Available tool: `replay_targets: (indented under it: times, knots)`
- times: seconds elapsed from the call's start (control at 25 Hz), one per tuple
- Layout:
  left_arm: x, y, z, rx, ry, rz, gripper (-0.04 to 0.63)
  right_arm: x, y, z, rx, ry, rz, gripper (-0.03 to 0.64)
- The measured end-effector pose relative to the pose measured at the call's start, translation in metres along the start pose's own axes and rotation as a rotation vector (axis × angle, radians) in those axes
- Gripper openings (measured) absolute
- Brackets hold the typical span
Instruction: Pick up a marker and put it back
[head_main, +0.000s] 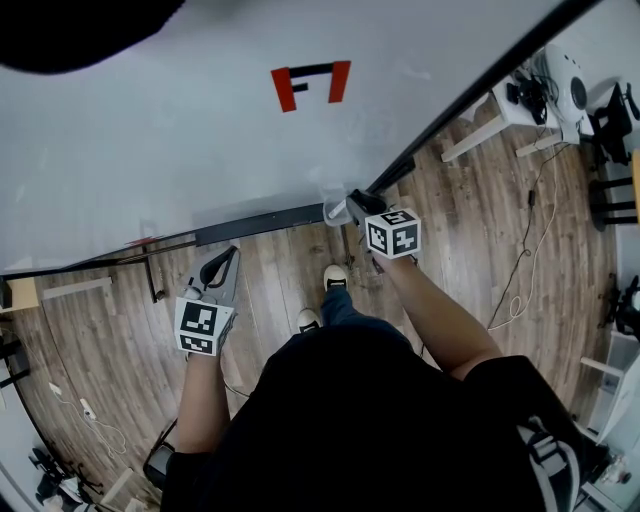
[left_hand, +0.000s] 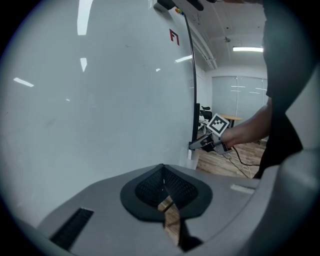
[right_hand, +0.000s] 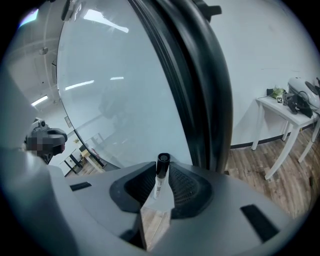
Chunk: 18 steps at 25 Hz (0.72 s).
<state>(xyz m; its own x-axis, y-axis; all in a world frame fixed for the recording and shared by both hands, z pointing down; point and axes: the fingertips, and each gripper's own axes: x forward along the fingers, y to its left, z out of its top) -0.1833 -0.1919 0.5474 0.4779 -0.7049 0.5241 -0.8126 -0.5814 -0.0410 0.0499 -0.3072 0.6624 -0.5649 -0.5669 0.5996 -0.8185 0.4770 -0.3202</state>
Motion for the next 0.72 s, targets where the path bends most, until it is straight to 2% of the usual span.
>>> replay_targets:
  times: [0.36,0.72]
  knots:
    - [-0.005,-0.002,0.001,0.002,-0.006,-0.001,0.011,-0.002,0.003,0.004,-0.02,-0.009,-0.007,0.066]
    - [-0.014,0.0,0.005,0.014,-0.021,0.01,0.011,-0.013,0.016,0.02,-0.099,-0.06,-0.022,0.06]
